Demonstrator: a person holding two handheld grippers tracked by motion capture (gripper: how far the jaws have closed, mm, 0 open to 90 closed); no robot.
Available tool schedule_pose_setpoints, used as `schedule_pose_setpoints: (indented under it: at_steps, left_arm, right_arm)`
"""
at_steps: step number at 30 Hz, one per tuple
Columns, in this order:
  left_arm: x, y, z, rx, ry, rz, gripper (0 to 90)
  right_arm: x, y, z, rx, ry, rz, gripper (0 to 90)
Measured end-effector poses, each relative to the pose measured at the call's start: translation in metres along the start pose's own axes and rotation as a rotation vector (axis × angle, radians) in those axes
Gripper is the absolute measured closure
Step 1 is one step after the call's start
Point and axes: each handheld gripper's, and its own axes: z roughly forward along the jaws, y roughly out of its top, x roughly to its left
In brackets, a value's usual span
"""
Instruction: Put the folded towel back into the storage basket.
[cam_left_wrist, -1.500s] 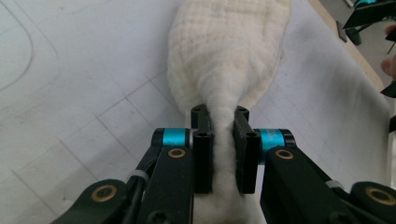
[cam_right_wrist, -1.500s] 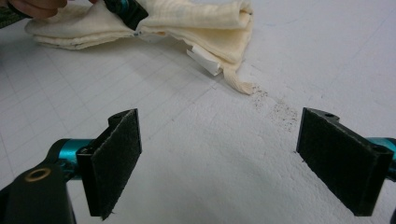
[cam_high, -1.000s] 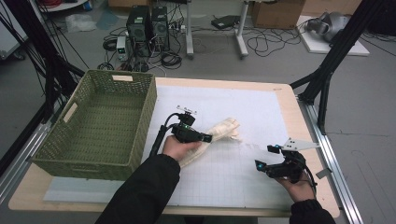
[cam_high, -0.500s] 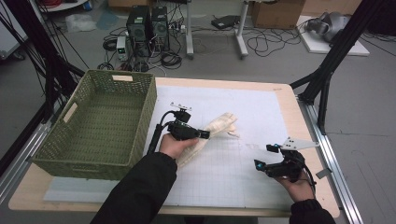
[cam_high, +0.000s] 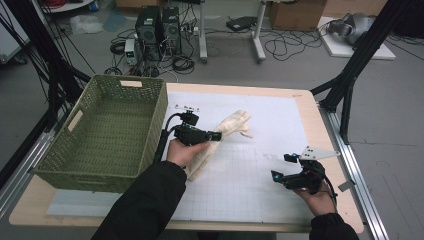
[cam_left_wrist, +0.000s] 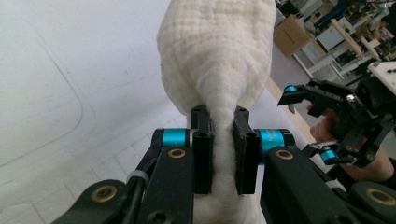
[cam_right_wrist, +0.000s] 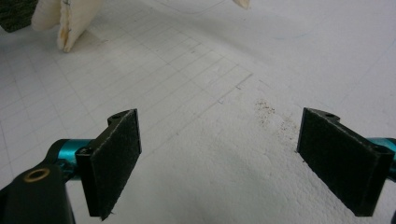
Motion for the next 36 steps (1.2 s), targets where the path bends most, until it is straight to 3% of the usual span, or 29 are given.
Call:
schedule_pose_setpoints:
  at_steps: [2,7,15,18,22,27,36]
  left_arm:
    - [-0.004,0.002,-0.003,0.011,0.045,0.035,80.7]
    - [-0.011,0.007,-0.011,0.0,0.062,0.049,80.7]
    - [-0.011,0.015,-0.033,-0.036,0.074,0.029,80.7]
    - [-0.01,0.017,-0.041,-0.06,0.059,0.003,80.7]
    - [-0.007,0.019,-0.049,-0.051,0.058,-0.009,80.7]
    - [-0.012,0.02,-0.052,-0.041,0.055,0.001,80.6]
    - [-0.021,0.025,-0.064,-0.065,0.099,0.031,80.7]
  right_arm:
    - [0.0,0.0,0.0,-0.001,0.0,-0.003,12.9]
    - [-0.001,0.001,0.001,-0.002,0.003,-0.003,13.0]
    - [-0.002,0.001,0.002,-0.008,0.005,-0.001,13.0]
    - [-0.002,0.002,0.002,-0.009,0.005,-0.001,12.9]
    - [-0.002,0.002,0.003,-0.01,0.007,0.001,12.9]
    - [-0.002,0.003,0.004,-0.009,0.008,0.002,12.9]
    - [-0.003,0.003,0.004,-0.01,0.009,0.003,13.0]
